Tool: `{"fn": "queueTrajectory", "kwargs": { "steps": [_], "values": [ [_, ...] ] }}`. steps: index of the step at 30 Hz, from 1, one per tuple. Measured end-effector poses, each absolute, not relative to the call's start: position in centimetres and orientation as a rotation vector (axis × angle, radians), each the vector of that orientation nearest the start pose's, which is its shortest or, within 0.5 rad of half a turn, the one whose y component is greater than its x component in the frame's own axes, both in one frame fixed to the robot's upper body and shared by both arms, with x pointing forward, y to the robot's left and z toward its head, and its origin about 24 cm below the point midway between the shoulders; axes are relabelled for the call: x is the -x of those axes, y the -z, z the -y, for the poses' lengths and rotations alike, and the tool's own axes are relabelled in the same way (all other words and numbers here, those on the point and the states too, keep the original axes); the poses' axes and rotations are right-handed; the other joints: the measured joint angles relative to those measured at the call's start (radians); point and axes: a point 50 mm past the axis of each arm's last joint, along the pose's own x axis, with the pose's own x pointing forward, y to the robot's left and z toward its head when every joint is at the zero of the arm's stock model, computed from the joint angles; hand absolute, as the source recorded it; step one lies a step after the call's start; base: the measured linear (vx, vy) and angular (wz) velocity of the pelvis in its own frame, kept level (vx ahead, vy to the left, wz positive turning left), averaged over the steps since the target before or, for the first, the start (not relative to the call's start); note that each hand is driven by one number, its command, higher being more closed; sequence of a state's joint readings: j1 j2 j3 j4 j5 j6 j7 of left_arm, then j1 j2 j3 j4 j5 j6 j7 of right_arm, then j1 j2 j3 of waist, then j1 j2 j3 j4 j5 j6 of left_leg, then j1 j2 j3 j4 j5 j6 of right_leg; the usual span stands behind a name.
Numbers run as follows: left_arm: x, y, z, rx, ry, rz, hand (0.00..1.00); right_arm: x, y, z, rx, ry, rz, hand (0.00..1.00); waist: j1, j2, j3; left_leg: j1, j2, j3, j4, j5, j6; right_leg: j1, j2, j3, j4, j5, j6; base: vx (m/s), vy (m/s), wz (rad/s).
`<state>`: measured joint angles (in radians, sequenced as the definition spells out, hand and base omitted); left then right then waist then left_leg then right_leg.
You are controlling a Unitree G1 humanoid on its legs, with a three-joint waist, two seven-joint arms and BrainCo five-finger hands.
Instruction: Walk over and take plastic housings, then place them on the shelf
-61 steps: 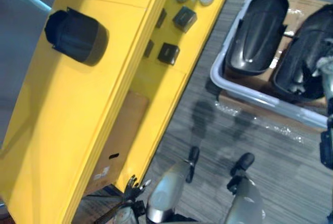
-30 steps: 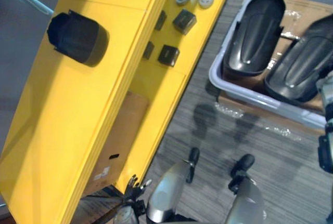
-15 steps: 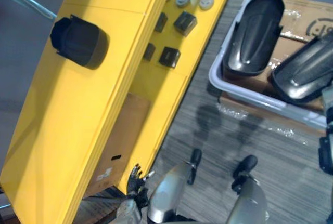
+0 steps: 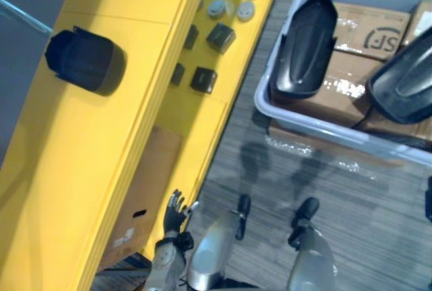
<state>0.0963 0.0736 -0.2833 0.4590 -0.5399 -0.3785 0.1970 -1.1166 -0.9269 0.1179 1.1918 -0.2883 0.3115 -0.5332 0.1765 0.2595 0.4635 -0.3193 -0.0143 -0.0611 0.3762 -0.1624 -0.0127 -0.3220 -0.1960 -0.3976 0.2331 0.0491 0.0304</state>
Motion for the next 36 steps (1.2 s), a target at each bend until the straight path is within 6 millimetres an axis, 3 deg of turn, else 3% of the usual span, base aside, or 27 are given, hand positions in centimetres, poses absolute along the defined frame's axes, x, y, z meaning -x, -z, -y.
{"fn": "queueTrajectory", "kwargs": {
  "steps": [6, 10, 15, 17, 22, 29, 33, 36],
  "values": [
    [-21.3, 0.9, -13.7, 0.431, -0.117, -0.091, 0.00, -32.2, -27.5, 40.6, 0.939, 1.241, -0.044, 1.00, -0.035, -0.030, 0.022, 0.029, 0.004, -0.005, -0.022, 0.004, -0.002, 0.052, 0.016, -0.010, -0.067, 0.031, 0.003, 0.00, 0.015, 0.01],
    [-20.6, -0.6, -14.1, 0.406, -0.007, -0.047, 0.00, -32.5, -29.3, 39.4, 0.928, 1.242, 0.098, 1.00, -0.067, -0.069, 0.048, 0.076, 0.010, -0.004, -0.050, 0.005, -0.003, 0.109, 0.032, -0.012, -0.118, 0.047, 0.005, 0.02, 0.005, 0.00],
    [-20.8, -2.6, -13.4, 0.417, 0.124, 0.016, 0.00, -32.2, -30.4, 37.2, 0.942, 1.203, 0.321, 1.00, -0.091, -0.095, 0.055, 0.132, 0.014, 0.000, -0.076, 0.005, -0.003, 0.170, 0.043, -0.012, -0.160, 0.058, 0.010, 0.04, 0.019, -0.01],
    [-20.9, -3.3, -13.2, 0.401, 0.168, 0.044, 0.00, -32.4, -30.0, 36.0, 0.981, 1.157, 0.377, 1.00, -0.098, -0.108, 0.049, 0.146, 0.017, 0.008, -0.091, 0.005, -0.003, 0.180, 0.048, -0.008, -0.175, 0.065, 0.009, 0.02, 0.009, -0.11],
    [-23.0, -5.7, -12.0, 0.284, 0.281, 0.104, 0.00, -33.6, -26.1, 31.6, 1.032, 0.983, 0.444, 1.00, -0.125, -0.203, -0.012, 0.147, 0.030, 0.050, -0.098, 0.004, -0.005, 0.188, 0.073, 0.025, -0.248, 0.108, 0.000, 0.00, 0.011, -0.22],
    [-25.6, -8.3, -10.1, 0.252, 0.324, 0.133, 0.00, -33.3, -22.8, 27.7, 1.077, 0.780, 0.505, 1.00, -0.162, -0.242, -0.084, 0.202, 0.038, 0.098, -0.098, -0.005, -0.011, 0.228, 0.080, 0.061, -0.262, 0.113, -0.002, -0.03, 0.036, -0.17],
    [-27.3, -8.6, -9.8, 0.212, 0.246, 0.117, 0.00, -33.1, -22.3, 26.3, 1.108, 0.699, 0.549, 1.00, -0.170, -0.249, -0.107, 0.217, 0.043, 0.112, -0.092, -0.011, -0.013, 0.247, 0.087, 0.075, -0.280, 0.126, -0.004, -0.08, 0.014, -0.17],
    [-28.6, -8.3, -10.5, 0.194, 0.157, 0.085, 0.00, -33.3, -21.8, 24.9, 1.104, 0.629, 0.572, 1.00, -0.171, -0.268, -0.123, 0.229, 0.051, 0.129, -0.089, -0.013, -0.015, 0.256, 0.097, 0.097, -0.294, 0.134, -0.004, -0.08, -0.002, -0.18]
  ]
}}
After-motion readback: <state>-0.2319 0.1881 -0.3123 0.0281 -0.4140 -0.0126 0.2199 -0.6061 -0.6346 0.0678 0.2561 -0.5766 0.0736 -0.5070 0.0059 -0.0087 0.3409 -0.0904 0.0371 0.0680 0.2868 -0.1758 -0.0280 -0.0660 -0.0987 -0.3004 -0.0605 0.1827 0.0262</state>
